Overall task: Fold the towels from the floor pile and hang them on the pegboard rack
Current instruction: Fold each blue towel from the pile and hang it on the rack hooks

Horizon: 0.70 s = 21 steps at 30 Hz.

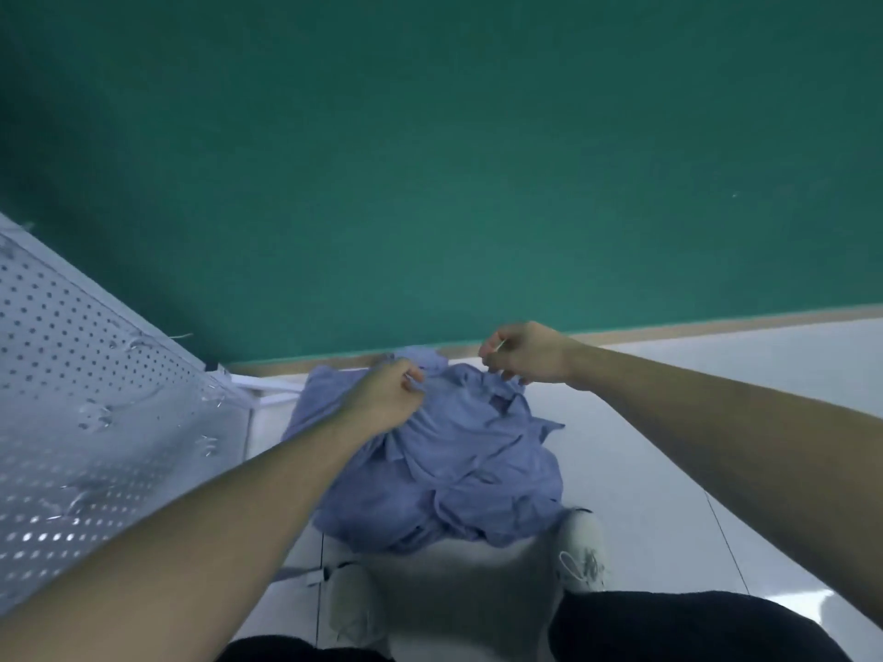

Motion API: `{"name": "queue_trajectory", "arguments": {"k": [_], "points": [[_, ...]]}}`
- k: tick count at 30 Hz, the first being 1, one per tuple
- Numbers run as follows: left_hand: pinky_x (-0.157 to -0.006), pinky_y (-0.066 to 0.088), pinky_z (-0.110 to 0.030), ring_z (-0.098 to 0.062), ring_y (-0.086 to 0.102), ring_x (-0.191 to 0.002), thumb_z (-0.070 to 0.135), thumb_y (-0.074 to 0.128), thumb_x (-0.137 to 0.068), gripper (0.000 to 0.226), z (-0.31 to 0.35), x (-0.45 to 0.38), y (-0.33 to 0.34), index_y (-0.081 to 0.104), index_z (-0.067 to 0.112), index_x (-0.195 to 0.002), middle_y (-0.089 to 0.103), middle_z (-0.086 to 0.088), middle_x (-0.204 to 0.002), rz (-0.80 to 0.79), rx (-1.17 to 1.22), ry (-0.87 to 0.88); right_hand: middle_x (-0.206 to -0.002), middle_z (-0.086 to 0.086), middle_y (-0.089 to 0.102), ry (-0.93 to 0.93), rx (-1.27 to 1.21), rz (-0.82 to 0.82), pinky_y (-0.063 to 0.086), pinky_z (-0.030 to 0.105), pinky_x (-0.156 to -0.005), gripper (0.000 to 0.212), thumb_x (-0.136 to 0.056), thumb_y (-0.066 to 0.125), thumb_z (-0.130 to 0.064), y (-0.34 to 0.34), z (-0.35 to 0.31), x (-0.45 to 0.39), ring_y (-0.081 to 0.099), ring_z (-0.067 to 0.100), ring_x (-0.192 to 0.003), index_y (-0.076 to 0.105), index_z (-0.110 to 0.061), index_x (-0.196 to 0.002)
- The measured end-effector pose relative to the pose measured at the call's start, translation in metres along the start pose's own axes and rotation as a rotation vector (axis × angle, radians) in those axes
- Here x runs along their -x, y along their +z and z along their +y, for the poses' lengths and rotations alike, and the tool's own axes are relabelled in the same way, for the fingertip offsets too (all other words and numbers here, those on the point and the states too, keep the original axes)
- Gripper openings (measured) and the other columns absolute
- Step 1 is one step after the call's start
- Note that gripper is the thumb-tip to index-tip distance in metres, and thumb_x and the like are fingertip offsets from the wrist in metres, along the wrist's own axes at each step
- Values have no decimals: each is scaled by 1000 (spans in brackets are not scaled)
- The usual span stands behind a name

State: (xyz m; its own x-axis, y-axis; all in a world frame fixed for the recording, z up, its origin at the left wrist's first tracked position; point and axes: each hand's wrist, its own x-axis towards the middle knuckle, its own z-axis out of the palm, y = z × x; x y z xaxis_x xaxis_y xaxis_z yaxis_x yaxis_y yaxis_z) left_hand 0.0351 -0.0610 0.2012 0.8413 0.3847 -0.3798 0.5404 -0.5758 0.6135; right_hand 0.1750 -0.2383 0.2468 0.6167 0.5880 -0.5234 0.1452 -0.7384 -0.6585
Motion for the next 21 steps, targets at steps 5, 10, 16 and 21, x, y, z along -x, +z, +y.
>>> {"name": "queue_trajectory", "arguments": {"k": [5,10,16,21], "points": [[-85,48,-32,-23,63,-101,11,56,-93,19,-46,-45,66,65,14,-109,68,-2,-108,-45,25,-86,-92,4,68,108,-28,3,47,24,-64,14,-92,59,-19,42,66,-61,61,23,-79,68,-19,-103],[-82,55,-43,-32,65,-90,27,53,-84,4,-94,-88,119,55,29,-87,67,-8,-94,-43,8,-142,-113,-2,63,187,55,-29,37,10,-51,33,-94,59,-19,79,122,-107,58,16,-88,60,-25,-126],[-78,55,-47,-36,62,-96,41,50,-71,49,-127,-116,161,58,12,-109,60,-18,-111,66,30,-148,-133,0,62,150,-27,56,48,28,-94,44,-95,57,-16,110,156,-144,65,22,-105,55,-21,-139],[-91,37,-27,-32,49,-122,20,70,-90,57,-134,-118,165,45,10,-140,41,-14,-141,101,15,-191,-121,4,64,103,-88,60,56,38,-89,38,-97,59,-22,132,158,-170,67,27,-96,56,-21,-135]]}}
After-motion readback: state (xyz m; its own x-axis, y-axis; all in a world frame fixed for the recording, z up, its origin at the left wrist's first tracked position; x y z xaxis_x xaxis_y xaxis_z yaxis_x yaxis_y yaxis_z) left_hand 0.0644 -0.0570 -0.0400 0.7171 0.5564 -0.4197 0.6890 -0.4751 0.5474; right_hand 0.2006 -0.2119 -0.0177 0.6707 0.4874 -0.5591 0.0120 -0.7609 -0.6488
